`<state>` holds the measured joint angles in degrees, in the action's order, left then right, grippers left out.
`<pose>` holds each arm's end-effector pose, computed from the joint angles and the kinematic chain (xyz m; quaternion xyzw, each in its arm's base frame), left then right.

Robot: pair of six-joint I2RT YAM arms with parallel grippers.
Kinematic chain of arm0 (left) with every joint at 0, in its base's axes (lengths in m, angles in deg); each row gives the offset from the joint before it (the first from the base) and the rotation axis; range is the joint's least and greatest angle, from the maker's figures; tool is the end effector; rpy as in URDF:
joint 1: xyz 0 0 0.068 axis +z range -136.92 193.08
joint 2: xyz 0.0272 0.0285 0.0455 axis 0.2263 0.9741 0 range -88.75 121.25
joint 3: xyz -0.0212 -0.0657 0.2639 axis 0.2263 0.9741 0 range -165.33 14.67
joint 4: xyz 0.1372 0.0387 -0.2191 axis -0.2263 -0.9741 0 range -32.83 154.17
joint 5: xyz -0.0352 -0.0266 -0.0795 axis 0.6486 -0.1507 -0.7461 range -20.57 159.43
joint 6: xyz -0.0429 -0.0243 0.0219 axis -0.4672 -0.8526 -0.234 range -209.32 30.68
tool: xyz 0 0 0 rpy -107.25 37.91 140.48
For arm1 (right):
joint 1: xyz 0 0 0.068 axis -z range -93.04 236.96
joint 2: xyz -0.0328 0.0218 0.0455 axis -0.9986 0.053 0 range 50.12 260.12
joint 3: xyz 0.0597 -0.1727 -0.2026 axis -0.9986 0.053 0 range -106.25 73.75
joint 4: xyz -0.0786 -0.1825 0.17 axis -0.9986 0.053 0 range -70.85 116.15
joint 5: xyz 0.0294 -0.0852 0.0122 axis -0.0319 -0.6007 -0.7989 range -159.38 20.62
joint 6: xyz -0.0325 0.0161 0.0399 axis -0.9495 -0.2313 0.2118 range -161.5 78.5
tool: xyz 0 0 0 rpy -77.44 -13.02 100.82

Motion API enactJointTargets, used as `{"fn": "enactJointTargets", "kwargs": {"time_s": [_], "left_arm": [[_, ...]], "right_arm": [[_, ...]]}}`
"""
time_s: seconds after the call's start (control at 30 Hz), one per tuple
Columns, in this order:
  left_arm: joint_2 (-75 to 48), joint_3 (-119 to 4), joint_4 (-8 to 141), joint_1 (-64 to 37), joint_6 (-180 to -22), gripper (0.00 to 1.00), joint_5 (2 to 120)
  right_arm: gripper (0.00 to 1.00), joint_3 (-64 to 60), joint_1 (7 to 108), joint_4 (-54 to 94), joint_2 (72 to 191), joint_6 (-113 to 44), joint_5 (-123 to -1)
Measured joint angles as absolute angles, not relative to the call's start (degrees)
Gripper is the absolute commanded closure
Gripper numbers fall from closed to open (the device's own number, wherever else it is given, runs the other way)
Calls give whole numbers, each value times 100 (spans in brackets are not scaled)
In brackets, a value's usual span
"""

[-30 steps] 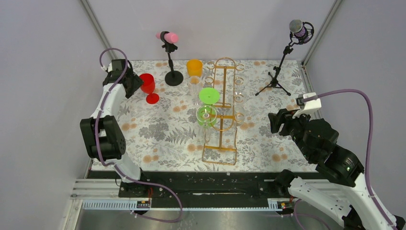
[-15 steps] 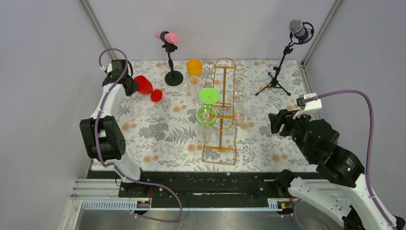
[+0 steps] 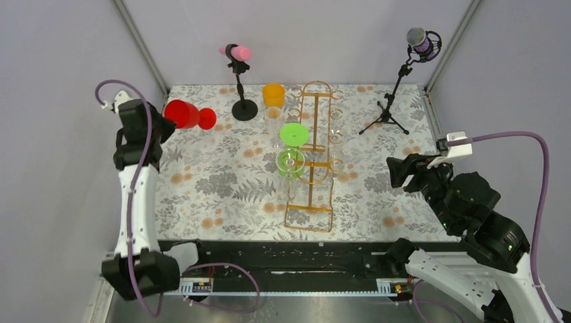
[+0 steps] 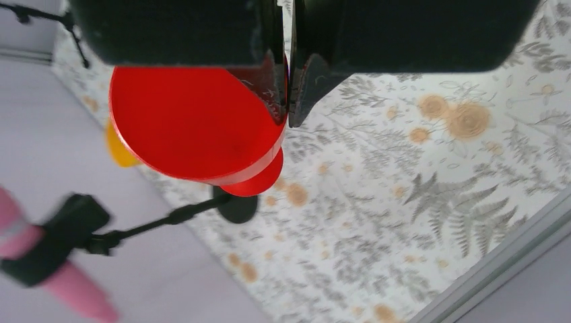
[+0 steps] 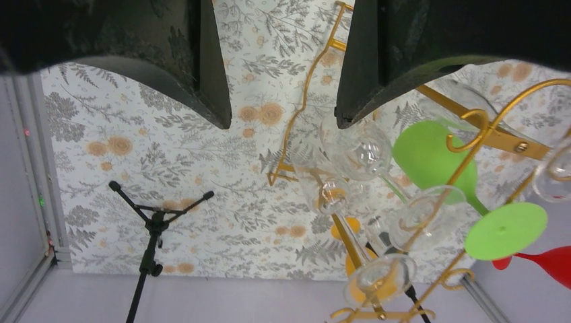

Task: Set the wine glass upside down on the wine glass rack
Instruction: Pick up the wine glass at the center of the board, then turn the wine glass upside down at the wine rack.

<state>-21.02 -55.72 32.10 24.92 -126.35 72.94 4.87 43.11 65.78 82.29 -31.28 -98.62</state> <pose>0.2514 0.0549 0.3752 -0.3711 0.7793 -0.0841 0.4979 0.0557 0.0295 0.4306 -0.0589 0.7561 0.1108 0.6423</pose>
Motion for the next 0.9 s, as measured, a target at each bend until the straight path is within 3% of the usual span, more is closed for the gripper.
{"fn": "enactJointTargets", "kwargs": {"time_s": [0.17,0.33,0.43,0.7,0.9], "left_arm": [[-3409,-5096,3693,2522,-12648,100,6655],[-4306,-4713,3957,2492,-12819,100,5825],[-4671,-4702,3992,2382,-12904,100,5563],[-4966,-5338,4084,1897,-13081,100,4933],[-4963,-5992,4222,1569,-13186,100,4518]], "right_arm": [[35,-219,4315,6702,8358,-3058,-9477],[39,-1738,4322,6982,9276,-2822,-8775],[42,-1992,4322,6949,9665,-2599,-8236],[44,-2368,4317,6790,10768,-1994,-7173],[43,-2720,3718,6665,11319,-1777,-7309]]}}
